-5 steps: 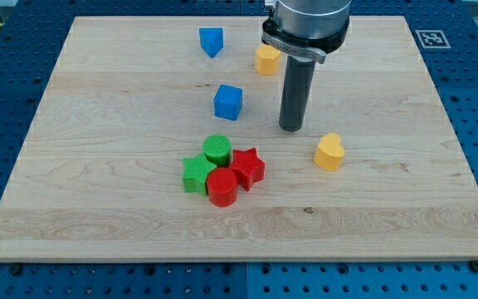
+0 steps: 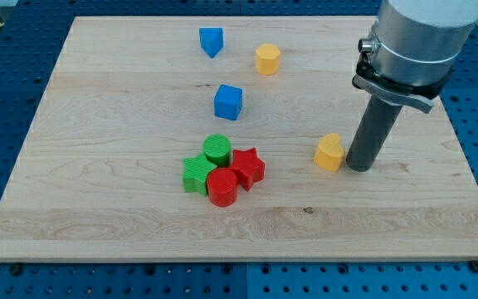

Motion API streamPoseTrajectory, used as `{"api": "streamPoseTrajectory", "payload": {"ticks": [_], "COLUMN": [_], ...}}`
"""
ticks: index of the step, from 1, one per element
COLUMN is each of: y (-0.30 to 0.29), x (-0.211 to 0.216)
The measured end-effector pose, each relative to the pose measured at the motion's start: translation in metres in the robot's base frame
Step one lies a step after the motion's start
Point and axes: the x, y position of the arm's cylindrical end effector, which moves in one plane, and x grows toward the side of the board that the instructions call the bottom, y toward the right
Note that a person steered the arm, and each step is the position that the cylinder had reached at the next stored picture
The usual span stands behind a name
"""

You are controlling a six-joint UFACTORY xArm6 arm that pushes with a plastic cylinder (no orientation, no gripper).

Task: Push the yellow heart towards the yellow hexagon

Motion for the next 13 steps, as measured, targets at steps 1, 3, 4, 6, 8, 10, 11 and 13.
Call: {"api": "streamPoseTrajectory", "payload": {"ticks": [1,3,4,6,8,10,11,13], "y": [-0.015,-0.031,0.000,-0.012,-0.049,-0.055,-0.059,-0.082], "x": [-0.001,-0.028,-0.022,0.014,0.003,-0.020,-0.031,-0.066]}}
